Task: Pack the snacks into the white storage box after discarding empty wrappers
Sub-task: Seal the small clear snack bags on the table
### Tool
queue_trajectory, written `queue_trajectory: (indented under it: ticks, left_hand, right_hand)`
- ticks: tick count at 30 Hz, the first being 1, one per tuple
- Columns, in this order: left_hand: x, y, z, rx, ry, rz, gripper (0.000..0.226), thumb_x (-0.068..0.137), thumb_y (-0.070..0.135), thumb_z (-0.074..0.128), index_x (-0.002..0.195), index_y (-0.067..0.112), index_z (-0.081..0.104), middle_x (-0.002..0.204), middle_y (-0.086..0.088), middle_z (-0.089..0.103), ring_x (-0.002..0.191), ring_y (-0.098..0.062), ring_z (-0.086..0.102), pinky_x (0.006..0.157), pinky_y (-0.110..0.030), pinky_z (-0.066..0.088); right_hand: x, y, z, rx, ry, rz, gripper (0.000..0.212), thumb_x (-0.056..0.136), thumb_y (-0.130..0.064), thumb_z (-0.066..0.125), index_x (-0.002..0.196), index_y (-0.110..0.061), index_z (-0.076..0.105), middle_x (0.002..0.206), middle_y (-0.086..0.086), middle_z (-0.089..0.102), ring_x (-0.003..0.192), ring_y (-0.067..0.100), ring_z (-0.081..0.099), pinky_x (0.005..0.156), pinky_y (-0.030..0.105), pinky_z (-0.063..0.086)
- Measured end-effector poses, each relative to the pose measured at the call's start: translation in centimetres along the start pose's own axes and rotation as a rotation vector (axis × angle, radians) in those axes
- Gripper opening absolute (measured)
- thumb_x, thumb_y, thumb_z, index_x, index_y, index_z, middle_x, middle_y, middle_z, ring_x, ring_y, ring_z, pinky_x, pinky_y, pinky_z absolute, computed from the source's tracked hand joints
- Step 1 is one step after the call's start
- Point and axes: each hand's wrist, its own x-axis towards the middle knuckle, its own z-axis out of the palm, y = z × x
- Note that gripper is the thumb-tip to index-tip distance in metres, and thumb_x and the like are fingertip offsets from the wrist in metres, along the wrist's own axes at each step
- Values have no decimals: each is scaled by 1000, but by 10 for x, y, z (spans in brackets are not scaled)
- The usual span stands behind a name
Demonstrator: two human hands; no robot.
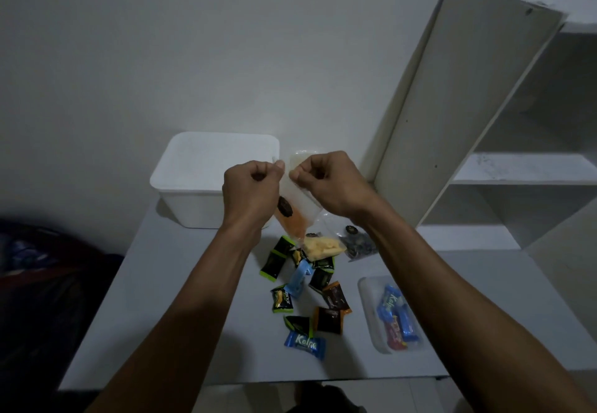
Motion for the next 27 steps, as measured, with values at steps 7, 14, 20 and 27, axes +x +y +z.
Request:
queue_trajectory:
  ticks: [7, 14, 20, 27]
  left_hand:
    - [1, 3, -9, -58, -43, -88, 22, 92, 16, 66, 71, 9, 69, 79, -9, 64, 73, -15, 56, 60, -20, 46]
    - [-4, 2, -13, -29, -33, -108, 20, 90, 17, 66, 74, 7, 71, 69, -6, 65, 57, -7, 58, 49, -16, 47]
    - [-11, -4, -15, 55, -85, -145, 24, 86, 10, 63, 65, -1, 68, 56, -3, 61, 52, -6, 54, 56, -23, 42]
    - [-12, -11, -17, 59, -103, -196, 23, 87, 13, 62, 74, -5, 68, 64, -9, 61, 60, -15, 53, 61, -27, 44]
  right_hand:
    - [-6, 2, 7, 124, -49, 77, 20, 95, -26, 64, 82, -14, 72, 69, -8, 64, 60, -2, 55, 59, 16, 46]
    - [-15, 11, 23, 131, 50, 30, 18, 95, -25, 64, 80, -16, 69, 71, -7, 64, 62, -1, 56, 60, 17, 45]
    - [-19, 13, 37, 119, 124, 34, 17, 94, -25, 65, 82, -16, 71, 72, 0, 68, 66, 6, 58, 67, 30, 53]
    - [-26, 17, 42, 90, 115, 77, 17, 94, -26, 64, 84, -16, 72, 75, -1, 70, 72, 9, 64, 69, 30, 54]
